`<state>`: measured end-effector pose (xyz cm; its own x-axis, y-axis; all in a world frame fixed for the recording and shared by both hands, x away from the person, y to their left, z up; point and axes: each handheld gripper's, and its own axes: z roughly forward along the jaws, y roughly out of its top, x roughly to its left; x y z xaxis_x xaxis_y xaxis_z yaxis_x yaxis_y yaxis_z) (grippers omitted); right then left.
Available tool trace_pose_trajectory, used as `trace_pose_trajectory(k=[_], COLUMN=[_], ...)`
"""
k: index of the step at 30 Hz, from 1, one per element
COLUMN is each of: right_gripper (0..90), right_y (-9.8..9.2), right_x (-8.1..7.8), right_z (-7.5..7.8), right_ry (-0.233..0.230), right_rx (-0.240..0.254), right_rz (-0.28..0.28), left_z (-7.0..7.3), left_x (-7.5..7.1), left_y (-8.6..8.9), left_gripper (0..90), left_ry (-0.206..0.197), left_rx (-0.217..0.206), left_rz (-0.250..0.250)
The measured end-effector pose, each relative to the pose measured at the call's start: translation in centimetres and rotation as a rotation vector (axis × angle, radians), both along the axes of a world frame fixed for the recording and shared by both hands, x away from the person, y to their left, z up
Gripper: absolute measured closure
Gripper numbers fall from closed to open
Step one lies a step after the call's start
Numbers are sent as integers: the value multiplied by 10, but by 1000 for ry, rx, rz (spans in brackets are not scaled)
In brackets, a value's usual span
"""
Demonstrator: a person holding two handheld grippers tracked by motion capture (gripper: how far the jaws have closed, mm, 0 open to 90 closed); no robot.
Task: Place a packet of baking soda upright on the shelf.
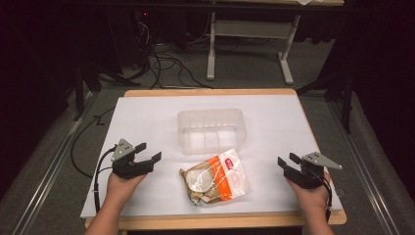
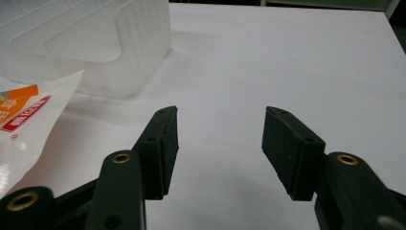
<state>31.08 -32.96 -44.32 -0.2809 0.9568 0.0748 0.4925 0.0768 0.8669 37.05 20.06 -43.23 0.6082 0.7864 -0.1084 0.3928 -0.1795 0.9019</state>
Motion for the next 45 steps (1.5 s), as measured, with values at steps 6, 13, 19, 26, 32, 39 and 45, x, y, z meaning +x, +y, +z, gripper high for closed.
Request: trace_pose_trajectory(k=[6,13,19,26,32,39,45], right_gripper=[469,438,414,405,400,391,373], right_y=[3,11,28,46,64,86,102], right_x=[-2,-4,-8,-11,-14,-19,-23], right_z=[2,6,11,14,15,15,13], right_ry=[-8,-19,-36,-46,-51,-46,-37], right_rx=[-3,-3,-8,-15,-19,-25,-37], right_rz=[15,36,74,128,178,241,285], left_z=[0,0,0,0,0,0,0], left_x=[0,0,1,1,1,1,1], left_y=[0,0,0,0,0,0,-1], left_gripper=[286,286,286,286,286,286,286], left_ry=[-2,-3,-3,-4,-5,-7,-8], left_rx=[4,4,6,8,11,14,17], left_rz=[1,1,0,-1,-2,-1,-2])
